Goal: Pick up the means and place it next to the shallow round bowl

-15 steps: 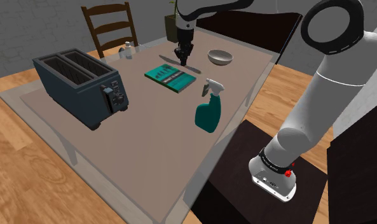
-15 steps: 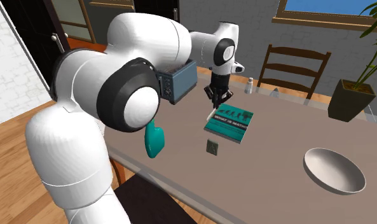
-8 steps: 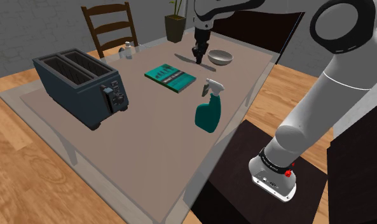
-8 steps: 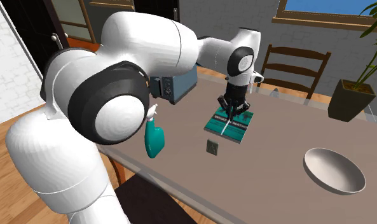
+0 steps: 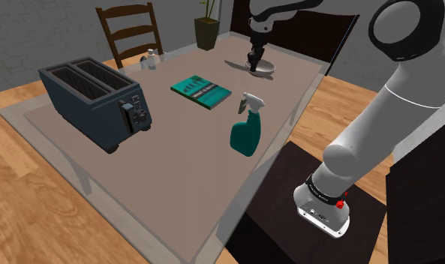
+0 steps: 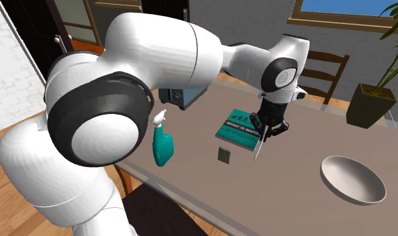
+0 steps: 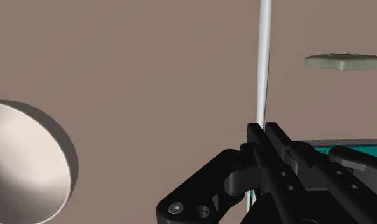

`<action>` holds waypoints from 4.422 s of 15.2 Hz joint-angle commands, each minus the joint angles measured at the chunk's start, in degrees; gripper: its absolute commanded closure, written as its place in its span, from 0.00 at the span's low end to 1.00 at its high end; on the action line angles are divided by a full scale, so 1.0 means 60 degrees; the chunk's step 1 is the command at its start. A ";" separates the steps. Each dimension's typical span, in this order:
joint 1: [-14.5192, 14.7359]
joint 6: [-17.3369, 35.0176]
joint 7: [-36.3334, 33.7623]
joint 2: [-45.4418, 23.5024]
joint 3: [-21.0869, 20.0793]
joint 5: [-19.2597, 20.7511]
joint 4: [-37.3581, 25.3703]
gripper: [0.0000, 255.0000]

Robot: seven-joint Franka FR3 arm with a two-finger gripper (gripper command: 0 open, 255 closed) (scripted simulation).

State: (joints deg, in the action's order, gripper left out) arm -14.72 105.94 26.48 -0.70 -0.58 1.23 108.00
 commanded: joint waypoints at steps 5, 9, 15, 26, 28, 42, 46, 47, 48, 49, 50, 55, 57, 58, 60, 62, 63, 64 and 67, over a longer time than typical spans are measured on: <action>-0.0687 0.0026 0.1345 -0.0332 0.0655 0.0039 -0.0339 1.00; -0.1153 -0.0022 0.2226 -0.0640 0.1066 0.0026 -0.0718 1.00; -0.1875 -0.0188 0.3536 -0.1371 0.1630 -0.0089 -0.1643 1.00; -0.3441 -0.1003 0.5806 -0.3610 0.2359 -0.0646 -0.4708 1.00; -0.3597 -0.0994 0.5979 -0.3864 0.2389 -0.0709 -0.4951 1.00; -0.3553 0.0698 0.5980 -0.4080 0.2343 -0.0767 -0.3466 1.00; -0.3554 0.1147 0.5989 -0.4217 0.2325 -0.0801 -0.3152 1.00; -0.3555 0.1257 0.5992 -0.4256 0.2320 -0.0811 -0.3080 1.00; -0.3556 0.1366 0.5995 -0.4296 0.2315 -0.0821 -0.3010 1.00; -0.3558 0.1475 0.5998 -0.4339 0.2309 -0.0831 -0.2943 1.00; -0.3559 0.1557 0.6001 -0.4373 0.2305 -0.0840 -0.2894 1.00; -0.3559 0.1557 0.6001 -0.4373 0.2306 -0.0840 -0.2894 1.00; -0.3558 0.1557 0.6002 -0.4373 0.2306 -0.0840 -0.2894 1.00; -0.3558 0.1557 0.6002 -0.4373 0.2306 -0.0840 -0.2894 1.00; -0.3561 0.1553 0.6003 -0.4381 0.2307 -0.0842 -0.2906 0.00; -0.3559 0.1548 0.6001 -0.4378 0.2306 -0.0841 -0.2909 0.00; -0.3560 0.1547 0.6002 -0.4378 0.2306 -0.0841 -0.2909 0.00; -0.3558 0.1557 0.6002 -0.4373 0.2306 -0.0840 -0.2894 0.00; -0.3539 0.0708 0.5958 -0.4126 0.2336 -0.0775 -0.3501 0.00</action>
State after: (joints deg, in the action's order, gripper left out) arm -36.11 111.89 62.42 -26.18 13.39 -3.60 87.91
